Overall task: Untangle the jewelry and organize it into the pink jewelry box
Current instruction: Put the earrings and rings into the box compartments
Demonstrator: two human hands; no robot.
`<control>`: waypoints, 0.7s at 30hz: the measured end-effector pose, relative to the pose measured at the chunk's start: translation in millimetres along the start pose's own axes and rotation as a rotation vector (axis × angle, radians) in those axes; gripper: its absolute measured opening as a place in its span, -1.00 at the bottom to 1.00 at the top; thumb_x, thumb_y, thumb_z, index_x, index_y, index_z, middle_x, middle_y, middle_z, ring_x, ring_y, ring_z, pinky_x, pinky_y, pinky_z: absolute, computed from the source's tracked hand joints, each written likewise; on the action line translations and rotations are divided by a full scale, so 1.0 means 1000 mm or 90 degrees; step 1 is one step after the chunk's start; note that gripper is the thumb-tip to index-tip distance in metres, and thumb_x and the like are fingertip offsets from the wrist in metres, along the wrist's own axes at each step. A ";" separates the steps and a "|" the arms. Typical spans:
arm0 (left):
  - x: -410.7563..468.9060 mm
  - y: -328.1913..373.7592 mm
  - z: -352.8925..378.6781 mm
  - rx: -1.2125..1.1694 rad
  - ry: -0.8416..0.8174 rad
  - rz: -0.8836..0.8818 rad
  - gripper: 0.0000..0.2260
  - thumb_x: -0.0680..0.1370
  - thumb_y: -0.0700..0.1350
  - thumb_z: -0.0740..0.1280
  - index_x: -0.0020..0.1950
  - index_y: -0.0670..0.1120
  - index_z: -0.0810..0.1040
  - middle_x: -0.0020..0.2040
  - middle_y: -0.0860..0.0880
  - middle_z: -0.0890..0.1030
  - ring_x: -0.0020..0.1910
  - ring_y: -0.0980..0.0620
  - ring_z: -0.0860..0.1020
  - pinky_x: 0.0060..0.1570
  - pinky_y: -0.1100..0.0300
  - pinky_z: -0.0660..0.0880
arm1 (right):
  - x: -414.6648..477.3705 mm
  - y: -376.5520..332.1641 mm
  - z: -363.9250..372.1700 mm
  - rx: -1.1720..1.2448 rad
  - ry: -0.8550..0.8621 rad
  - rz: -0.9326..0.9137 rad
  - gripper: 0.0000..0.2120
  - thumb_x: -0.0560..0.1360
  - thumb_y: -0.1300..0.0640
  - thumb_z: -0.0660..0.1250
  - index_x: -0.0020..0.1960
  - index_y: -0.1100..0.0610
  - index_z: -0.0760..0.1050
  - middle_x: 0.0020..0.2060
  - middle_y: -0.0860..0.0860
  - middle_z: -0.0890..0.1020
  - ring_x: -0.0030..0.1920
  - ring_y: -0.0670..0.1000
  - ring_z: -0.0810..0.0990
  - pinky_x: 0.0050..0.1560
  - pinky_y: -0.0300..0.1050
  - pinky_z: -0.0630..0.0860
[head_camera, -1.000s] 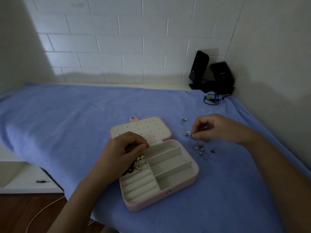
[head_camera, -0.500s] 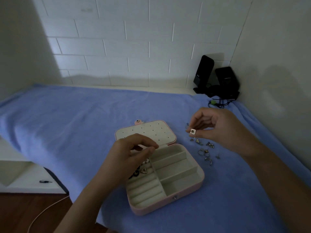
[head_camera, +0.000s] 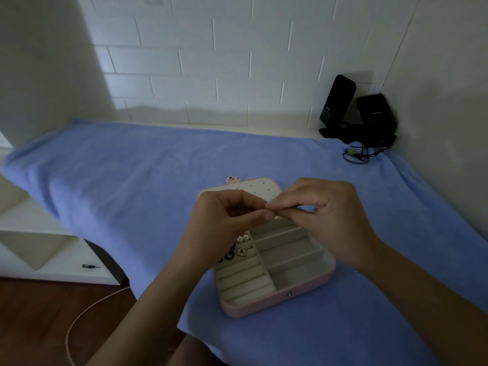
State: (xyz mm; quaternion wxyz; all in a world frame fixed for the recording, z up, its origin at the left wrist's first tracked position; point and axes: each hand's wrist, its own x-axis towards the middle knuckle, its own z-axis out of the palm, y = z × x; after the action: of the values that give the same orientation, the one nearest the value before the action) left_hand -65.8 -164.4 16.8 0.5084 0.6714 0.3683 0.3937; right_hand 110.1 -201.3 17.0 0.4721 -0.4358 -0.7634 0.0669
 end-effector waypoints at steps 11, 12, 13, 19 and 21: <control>-0.007 0.002 -0.001 -0.158 0.013 -0.055 -0.81 0.27 -0.13 0.46 -0.15 -0.14 0.64 -0.31 -0.04 0.67 -0.30 0.14 0.61 -0.28 0.39 0.49 | -0.001 -0.007 0.008 -0.091 0.080 -0.120 -0.96 0.42 0.34 0.44 -0.21 0.27 0.62 -0.25 0.05 0.65 -0.17 -0.08 0.63 -0.14 -0.19 0.55; -0.007 0.002 -0.001 -0.169 0.025 -0.048 -0.80 0.26 -0.14 0.46 -0.15 -0.14 0.64 -0.31 -0.04 0.67 -0.31 0.15 0.61 -0.29 0.39 0.48 | -0.001 -0.007 0.009 -0.079 0.071 -0.121 -0.97 0.42 0.33 0.43 -0.19 0.27 0.62 -0.23 0.04 0.66 -0.15 -0.09 0.63 -0.12 -0.21 0.55; -0.008 0.002 -0.001 -0.182 0.034 -0.040 -0.80 0.26 -0.16 0.46 -0.15 -0.15 0.63 -0.31 -0.03 0.66 -0.32 0.15 0.61 -0.30 0.40 0.48 | -0.002 -0.007 0.009 -0.064 0.059 -0.111 -0.99 0.43 0.33 0.43 -0.16 0.27 0.63 -0.22 0.04 0.67 -0.14 -0.11 0.64 -0.10 -0.23 0.56; -0.011 0.000 -0.007 -0.160 0.014 0.010 -0.78 0.24 -0.19 0.47 -0.14 -0.15 0.60 -0.27 -0.07 0.66 -0.23 0.04 0.64 -0.21 0.33 0.53 | 0.000 -0.016 0.002 0.343 -0.066 0.251 -0.80 0.36 0.29 0.43 -0.02 0.17 0.61 -0.14 0.06 0.70 -0.08 -0.01 0.68 -0.06 -0.26 0.56; -0.012 0.000 -0.010 -0.126 -0.010 0.019 -0.80 0.24 -0.20 0.47 -0.18 -0.15 0.58 -0.27 -0.08 0.66 -0.23 0.02 0.64 -0.19 0.30 0.56 | 0.002 -0.016 0.001 0.334 -0.071 0.270 -0.80 0.30 0.24 0.44 -0.07 0.17 0.64 -0.19 0.07 0.71 -0.13 0.00 0.69 -0.10 -0.27 0.57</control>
State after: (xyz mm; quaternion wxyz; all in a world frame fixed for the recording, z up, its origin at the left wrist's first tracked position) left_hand -80.4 -171.5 16.7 0.5693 0.6262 0.3135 0.4308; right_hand 99.1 -209.2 25.7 0.5013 -0.4442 -0.6370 0.3816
